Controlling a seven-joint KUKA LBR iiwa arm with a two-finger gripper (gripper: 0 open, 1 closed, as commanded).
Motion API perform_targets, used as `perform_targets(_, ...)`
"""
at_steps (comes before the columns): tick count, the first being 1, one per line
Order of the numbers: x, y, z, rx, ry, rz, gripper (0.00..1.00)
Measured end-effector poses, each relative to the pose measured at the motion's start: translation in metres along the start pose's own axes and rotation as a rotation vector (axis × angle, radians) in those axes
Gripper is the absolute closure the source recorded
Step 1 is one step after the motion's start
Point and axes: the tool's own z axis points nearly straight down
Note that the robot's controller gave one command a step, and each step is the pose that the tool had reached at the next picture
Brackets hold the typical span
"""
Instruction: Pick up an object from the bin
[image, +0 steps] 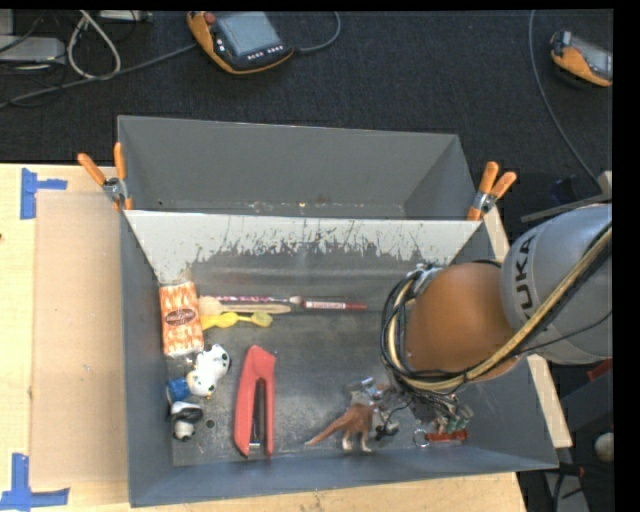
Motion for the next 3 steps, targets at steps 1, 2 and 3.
perform_targets(1, 0.0, 0.0, 0.0, 0.0, 0.0, 0.001, 1.0)
perform_targets(2, 0.0, -0.004, -0.075, -0.004, 0.006, -0.023, 1.0)
perform_targets(3, 0.0, -0.008, -0.151, -0.005, 0.009, -0.032, 1.0)
